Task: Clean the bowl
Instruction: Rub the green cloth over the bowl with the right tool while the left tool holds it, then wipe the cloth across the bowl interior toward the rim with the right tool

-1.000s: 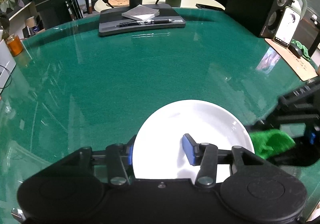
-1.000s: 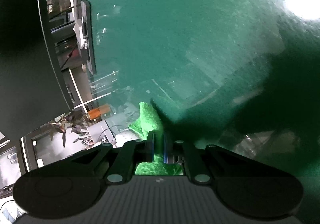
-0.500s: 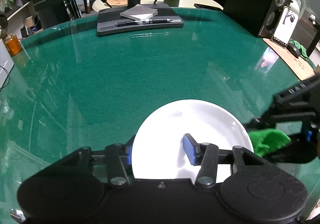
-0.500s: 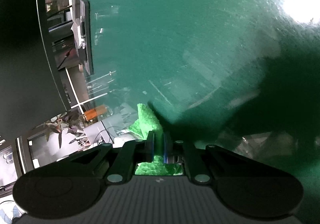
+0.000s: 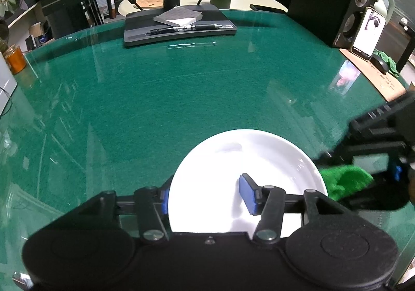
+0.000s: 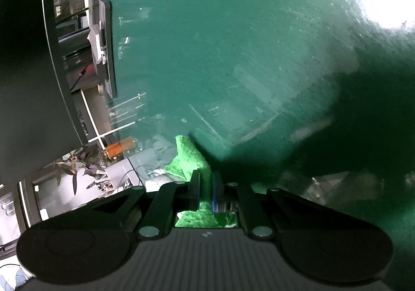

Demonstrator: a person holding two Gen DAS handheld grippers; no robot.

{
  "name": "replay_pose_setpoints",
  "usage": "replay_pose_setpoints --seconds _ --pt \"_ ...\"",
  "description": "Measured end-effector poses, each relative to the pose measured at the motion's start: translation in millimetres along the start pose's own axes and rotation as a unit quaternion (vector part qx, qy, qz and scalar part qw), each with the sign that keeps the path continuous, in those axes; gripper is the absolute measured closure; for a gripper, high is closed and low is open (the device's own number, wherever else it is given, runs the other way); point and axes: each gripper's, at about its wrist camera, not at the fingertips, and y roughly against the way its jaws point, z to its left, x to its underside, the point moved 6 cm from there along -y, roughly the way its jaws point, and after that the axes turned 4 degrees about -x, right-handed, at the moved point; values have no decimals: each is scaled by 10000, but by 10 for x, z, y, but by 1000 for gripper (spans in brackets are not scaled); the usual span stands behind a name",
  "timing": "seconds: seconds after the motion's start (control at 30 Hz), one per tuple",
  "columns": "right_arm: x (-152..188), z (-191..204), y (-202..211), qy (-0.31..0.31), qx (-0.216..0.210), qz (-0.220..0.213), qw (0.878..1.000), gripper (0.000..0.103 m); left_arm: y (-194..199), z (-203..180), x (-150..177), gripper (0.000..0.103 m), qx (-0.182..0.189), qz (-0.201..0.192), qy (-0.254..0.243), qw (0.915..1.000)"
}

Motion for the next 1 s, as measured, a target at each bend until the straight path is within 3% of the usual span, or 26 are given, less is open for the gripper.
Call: replay_pose_setpoints --seconds 0.27,0.5,0.57,0.6,0.63,0.7,0.77,0.8,1.0 --pt "-1 -92 95 -245 4 -12 9997 91 -5 -3 -2 53 44 -4 -9 10000" --pt "22 -119 253 -61 81 -208 9997 89 -13 -5 -1 52 128 1 34 9999" --pt "6 -102 256 101 106 -177 9997 79 -15 -4 -1 52 149 5 39 9999" --pt "2 -96 266 74 39 -195 9998 68 -14 -5 0 52 153 4 41 9999" --pt "-1 -91 276 47 -24 -213 9998 66 -14 -6 1 52 155 2 42 9999" --pt "-7 -104 301 -43 -40 -240 9997 67 -16 -3 5 52 166 -7 66 9998" --pt "4 -148 324 -222 -95 -236 9994 92 -16 2 10 52 185 -12 91 9998" --pt "6 -145 327 -197 -62 -241 9995 95 -16 1 11 52 190 -15 100 9998" --pt "53 -26 273 9 16 -299 9996 96 -23 -17 2 51 234 18 5 9997"
